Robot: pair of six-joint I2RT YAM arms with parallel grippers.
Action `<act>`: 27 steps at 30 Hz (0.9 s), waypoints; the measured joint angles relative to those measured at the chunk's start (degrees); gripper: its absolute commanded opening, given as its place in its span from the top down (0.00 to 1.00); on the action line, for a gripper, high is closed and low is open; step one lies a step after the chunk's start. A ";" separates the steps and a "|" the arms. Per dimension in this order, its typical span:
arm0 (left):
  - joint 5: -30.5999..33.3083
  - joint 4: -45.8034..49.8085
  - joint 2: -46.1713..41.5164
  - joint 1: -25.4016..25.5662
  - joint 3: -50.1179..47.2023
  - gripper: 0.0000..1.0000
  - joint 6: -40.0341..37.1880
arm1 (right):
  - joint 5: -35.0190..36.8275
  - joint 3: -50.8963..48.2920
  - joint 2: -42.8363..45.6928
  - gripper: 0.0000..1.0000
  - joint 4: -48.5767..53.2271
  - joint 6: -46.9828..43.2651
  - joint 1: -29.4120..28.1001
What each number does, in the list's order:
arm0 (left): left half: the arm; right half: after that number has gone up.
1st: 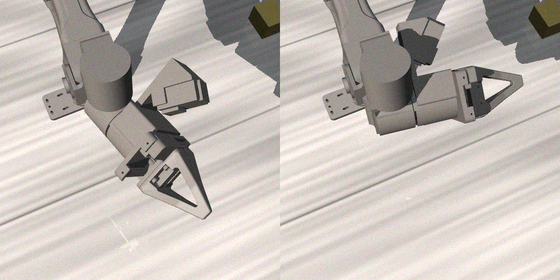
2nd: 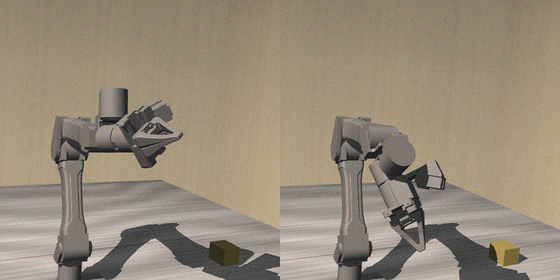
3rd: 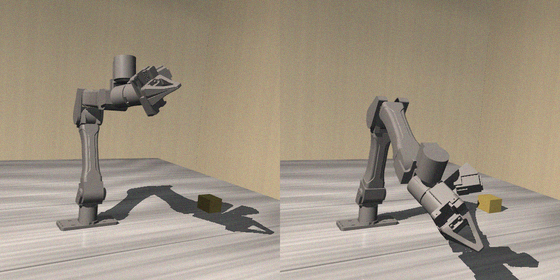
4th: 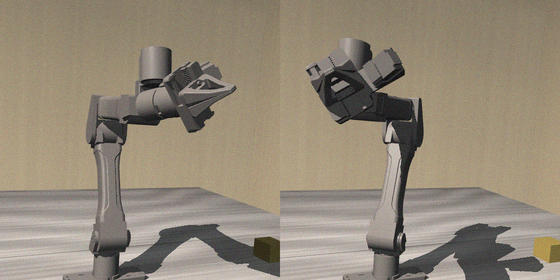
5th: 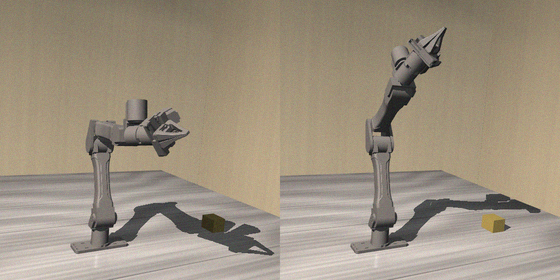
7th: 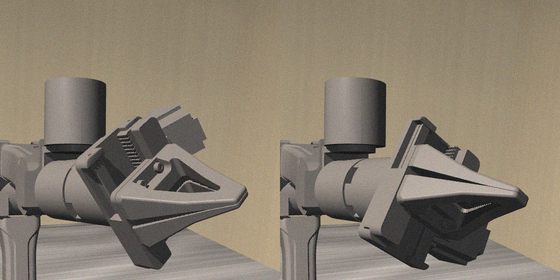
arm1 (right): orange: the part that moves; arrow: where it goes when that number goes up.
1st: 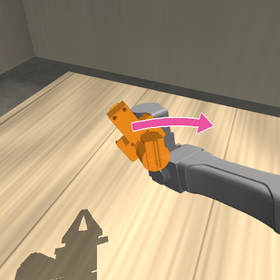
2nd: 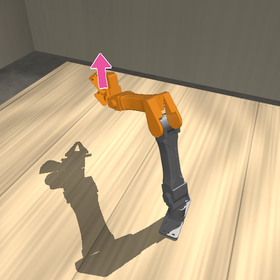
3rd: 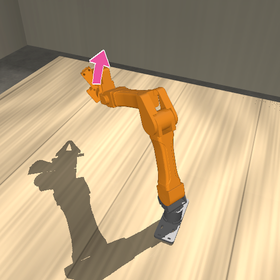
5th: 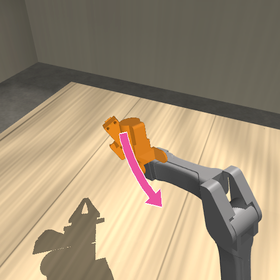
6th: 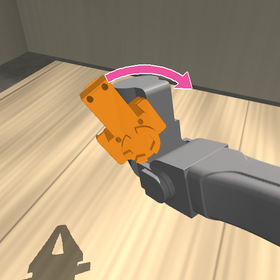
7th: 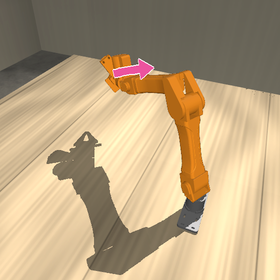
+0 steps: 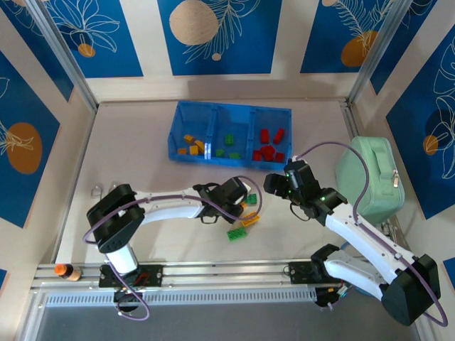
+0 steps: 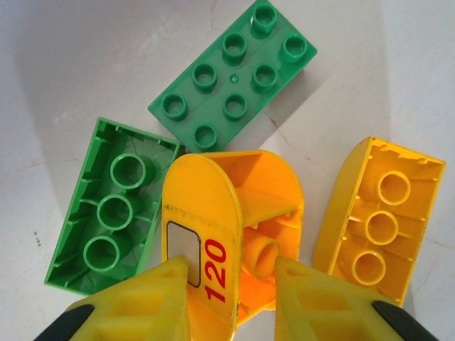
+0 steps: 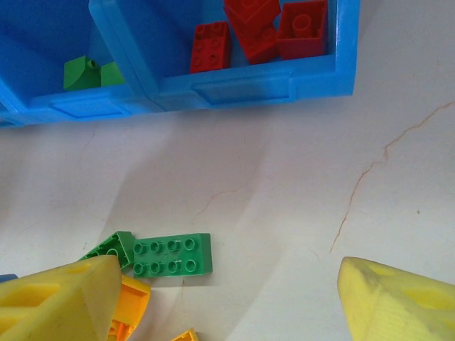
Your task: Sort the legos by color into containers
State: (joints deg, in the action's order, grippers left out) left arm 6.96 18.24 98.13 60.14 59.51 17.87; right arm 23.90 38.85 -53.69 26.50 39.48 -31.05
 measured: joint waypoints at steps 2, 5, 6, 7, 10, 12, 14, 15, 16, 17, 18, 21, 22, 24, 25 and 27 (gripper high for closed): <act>0.20 0.66 -0.79 -0.07 -0.35 0.76 0.00 | -0.02 0.00 0.00 0.20 0.00 0.02 0.02; 0.20 1.31 -2.84 -0.76 -1.16 0.76 0.00 | -0.15 0.00 0.00 0.20 -0.04 0.02 0.02; 0.20 1.49 -3.61 -0.98 -1.33 0.76 0.00 | -0.15 -0.02 0.00 0.20 -0.09 0.02 0.02; 0.17 1.64 -4.48 -1.25 -1.46 0.76 0.00 | -0.17 -0.04 0.00 0.20 -0.17 0.02 0.02; 0.15 1.79 -7.13 -2.32 -1.99 0.76 0.00 | -0.17 -0.17 0.00 0.20 -0.24 0.04 0.02; -0.31 1.75 -8.96 -3.54 -2.51 0.76 0.02 | -0.20 -0.42 0.00 0.20 -0.35 0.11 0.02; -1.14 1.68 -10.93 -5.64 -3.39 0.76 0.04 | -0.24 -0.68 0.02 0.20 -0.42 0.44 0.02; -1.57 1.64 -11.65 -6.71 -3.78 0.76 0.07 | -0.37 -0.79 0.02 0.20 -0.39 0.50 0.02; -2.08 1.66 -12.52 -8.33 -4.17 0.76 0.17 | -0.42 -0.96 0.02 0.20 -0.42 0.66 0.02; -2.54 1.68 -13.16 -9.97 -4.42 0.76 0.22 | -0.63 -1.11 0.02 0.20 -0.44 0.87 0.02; -2.95 1.66 -13.57 -11.30 -4.52 0.75 0.24 | -0.72 -1.16 0.00 0.20 -0.44 1.03 0.02; -4.55 1.51 -15.06 -16.72 -4.70 0.75 0.28 | -1.44 -1.18 0.00 0.20 -0.76 1.29 0.00; -5.07 1.36 -15.54 -18.84 -4.70 0.75 0.46 | -1.53 -1.18 0.00 0.20 -0.90 1.33 0.00; -5.92 1.03 -16.13 -23.04 -4.59 0.75 0.70 | -1.95 -1.18 0.00 0.20 -1.25 1.40 0.00; -6.36 1.07 -16.17 -25.29 -4.28 0.75 0.90 | -2.14 -1.18 0.00 0.20 -1.46 1.49 0.00; -7.17 1.36 -16.06 -29.22 -3.15 0.75 1.25 | -2.54 -1.18 -0.07 0.20 -1.68 1.51 -0.07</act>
State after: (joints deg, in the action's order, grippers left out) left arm -0.21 19.59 82.06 30.92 56.36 19.11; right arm 21.37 37.67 -53.76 24.82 40.99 -31.11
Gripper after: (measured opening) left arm 0.252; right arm 0.801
